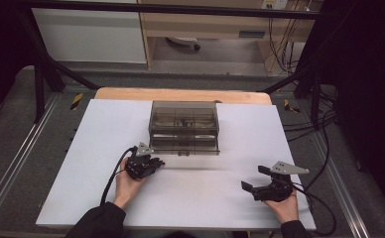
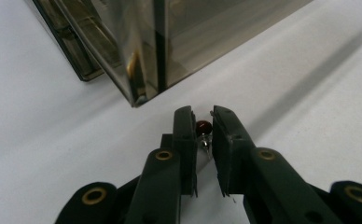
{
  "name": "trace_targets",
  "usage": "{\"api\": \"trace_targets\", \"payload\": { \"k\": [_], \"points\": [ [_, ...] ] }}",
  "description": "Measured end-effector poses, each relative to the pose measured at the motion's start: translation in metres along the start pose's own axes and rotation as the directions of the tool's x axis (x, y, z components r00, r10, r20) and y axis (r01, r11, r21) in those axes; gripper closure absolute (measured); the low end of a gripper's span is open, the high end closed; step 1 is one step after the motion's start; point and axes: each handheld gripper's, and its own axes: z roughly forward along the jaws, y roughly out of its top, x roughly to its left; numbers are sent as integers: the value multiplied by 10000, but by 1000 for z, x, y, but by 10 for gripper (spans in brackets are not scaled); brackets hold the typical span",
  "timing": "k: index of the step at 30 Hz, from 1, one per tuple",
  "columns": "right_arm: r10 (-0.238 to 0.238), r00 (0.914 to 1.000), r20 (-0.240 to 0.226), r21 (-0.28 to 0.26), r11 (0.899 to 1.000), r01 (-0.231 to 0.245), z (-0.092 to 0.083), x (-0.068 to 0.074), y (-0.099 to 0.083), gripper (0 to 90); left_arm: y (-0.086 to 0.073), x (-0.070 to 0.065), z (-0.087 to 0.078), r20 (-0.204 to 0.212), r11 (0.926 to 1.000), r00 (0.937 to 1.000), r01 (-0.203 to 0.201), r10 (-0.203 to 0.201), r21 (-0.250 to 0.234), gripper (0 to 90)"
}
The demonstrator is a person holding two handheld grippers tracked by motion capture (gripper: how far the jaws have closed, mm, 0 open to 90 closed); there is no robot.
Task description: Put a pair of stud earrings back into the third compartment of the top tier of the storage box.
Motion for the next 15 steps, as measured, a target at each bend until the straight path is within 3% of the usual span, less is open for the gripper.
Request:
{"api": "trace_targets", "payload": {
  "k": [15],
  "points": [
    [-13, 10000, -8, -23, 10000, 13, -1, 0, 0, 13, 1, -2, -9, -6, 9999, 10000, -84, 84, -115, 820]
  ]
}}
